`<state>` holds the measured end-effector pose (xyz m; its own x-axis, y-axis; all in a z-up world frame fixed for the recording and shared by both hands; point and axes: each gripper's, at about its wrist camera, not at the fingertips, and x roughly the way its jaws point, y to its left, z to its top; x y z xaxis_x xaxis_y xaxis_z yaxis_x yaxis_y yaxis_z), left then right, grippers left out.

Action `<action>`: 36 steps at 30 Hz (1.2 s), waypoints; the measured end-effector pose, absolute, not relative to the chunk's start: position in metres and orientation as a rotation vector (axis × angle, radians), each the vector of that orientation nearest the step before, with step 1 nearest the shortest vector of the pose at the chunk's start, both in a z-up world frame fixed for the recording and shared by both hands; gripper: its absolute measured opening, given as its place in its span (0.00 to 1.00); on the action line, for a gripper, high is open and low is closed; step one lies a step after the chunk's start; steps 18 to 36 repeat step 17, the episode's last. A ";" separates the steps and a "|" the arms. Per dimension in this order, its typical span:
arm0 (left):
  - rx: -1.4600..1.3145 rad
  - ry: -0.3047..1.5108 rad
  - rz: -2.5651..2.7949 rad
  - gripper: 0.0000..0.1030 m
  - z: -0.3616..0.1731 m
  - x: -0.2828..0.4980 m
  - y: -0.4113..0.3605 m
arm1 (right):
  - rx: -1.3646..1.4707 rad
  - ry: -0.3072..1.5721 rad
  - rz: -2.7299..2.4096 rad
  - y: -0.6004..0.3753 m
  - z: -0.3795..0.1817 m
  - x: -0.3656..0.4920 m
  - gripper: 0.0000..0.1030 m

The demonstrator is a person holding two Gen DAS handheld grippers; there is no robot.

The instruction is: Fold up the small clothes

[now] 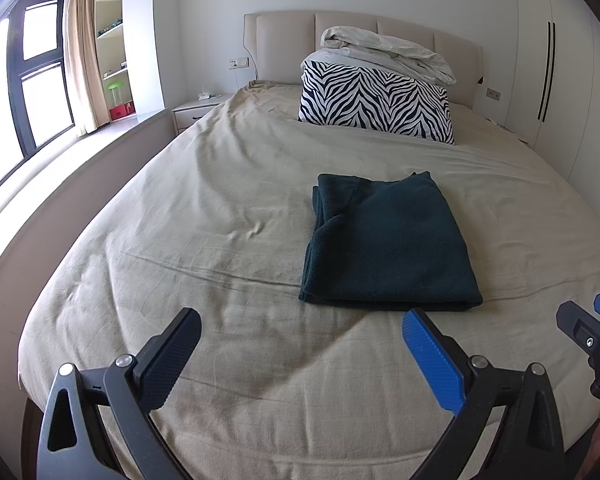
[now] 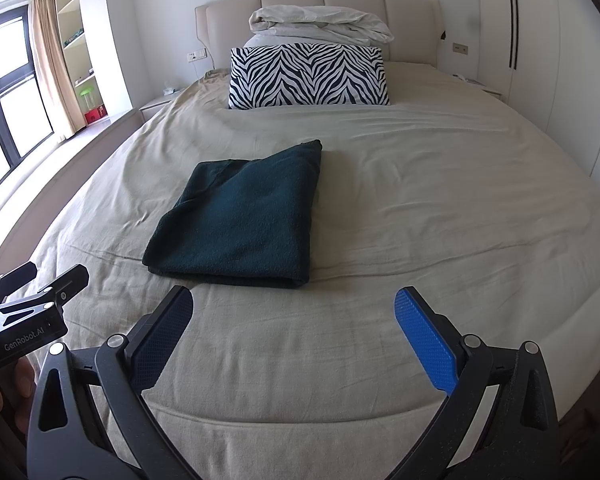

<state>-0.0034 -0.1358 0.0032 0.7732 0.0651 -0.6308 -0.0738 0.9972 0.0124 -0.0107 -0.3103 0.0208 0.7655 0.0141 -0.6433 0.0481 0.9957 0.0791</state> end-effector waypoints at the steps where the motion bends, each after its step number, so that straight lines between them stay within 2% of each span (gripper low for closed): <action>1: -0.013 0.682 0.076 1.00 0.003 -0.003 -0.136 | 0.093 0.699 -0.017 -0.310 0.020 -0.011 1.00; 36: -0.019 0.676 0.082 1.00 0.000 -0.006 -0.138 | 0.094 0.713 -0.008 -0.310 0.017 -0.010 1.00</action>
